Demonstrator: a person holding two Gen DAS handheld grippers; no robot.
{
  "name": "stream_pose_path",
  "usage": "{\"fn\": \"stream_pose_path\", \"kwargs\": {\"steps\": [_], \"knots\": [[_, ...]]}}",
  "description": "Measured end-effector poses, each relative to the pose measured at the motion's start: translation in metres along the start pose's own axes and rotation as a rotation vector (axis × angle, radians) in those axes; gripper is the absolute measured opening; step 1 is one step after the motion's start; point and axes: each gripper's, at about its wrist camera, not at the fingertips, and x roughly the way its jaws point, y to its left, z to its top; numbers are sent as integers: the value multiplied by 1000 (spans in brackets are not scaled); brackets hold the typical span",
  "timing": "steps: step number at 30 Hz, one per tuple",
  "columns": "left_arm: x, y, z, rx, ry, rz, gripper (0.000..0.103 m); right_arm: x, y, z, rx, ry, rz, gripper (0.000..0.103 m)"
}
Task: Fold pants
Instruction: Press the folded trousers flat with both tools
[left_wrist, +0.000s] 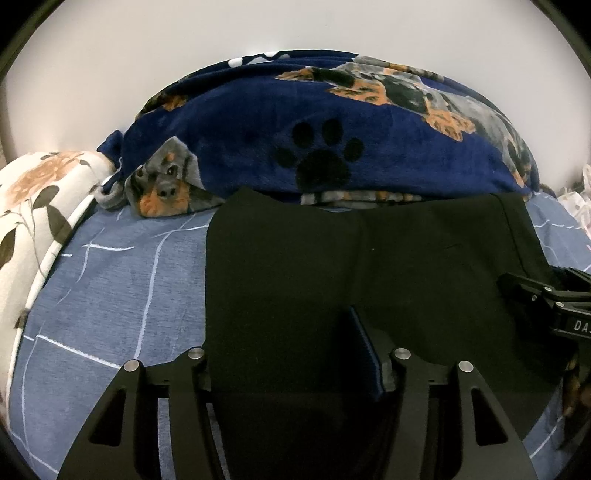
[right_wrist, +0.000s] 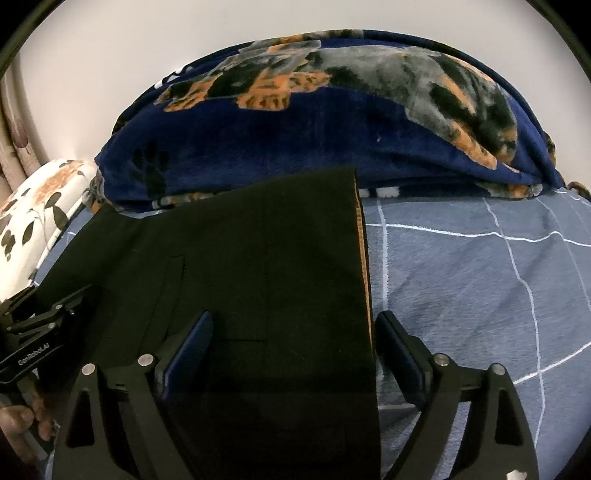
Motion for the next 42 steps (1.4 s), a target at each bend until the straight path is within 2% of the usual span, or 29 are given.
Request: {"fn": "stream_pose_path", "kwargs": {"steps": [42], "knots": [[-2,1,1,9,-9,26,63,2,2,1,-17,-10,-26,93]]}}
